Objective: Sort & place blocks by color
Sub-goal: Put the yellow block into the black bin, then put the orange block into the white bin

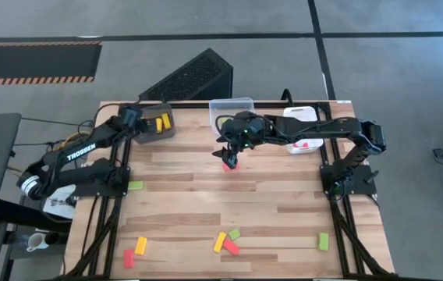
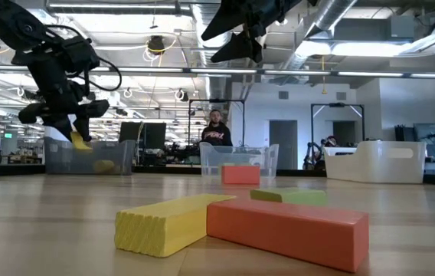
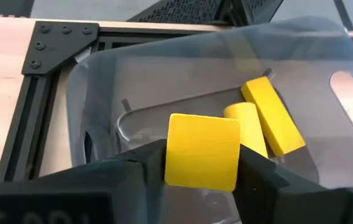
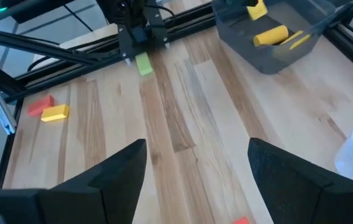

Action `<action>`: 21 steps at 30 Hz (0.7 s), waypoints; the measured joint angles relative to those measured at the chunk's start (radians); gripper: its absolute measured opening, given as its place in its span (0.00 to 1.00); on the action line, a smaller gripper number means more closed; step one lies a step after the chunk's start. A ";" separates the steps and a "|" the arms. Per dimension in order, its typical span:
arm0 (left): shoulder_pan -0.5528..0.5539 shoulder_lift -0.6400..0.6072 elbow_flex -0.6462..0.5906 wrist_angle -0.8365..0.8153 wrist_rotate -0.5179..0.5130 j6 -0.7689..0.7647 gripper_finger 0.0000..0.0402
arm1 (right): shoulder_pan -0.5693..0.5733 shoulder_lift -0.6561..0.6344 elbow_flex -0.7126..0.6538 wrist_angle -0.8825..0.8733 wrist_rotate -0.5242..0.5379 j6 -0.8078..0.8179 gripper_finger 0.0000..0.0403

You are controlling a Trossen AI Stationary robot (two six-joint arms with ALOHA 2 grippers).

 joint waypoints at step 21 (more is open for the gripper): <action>-0.249 -0.051 0.134 -0.063 0.374 0.082 0.69 | -0.005 0.086 0.000 -0.337 0.010 0.010 0.75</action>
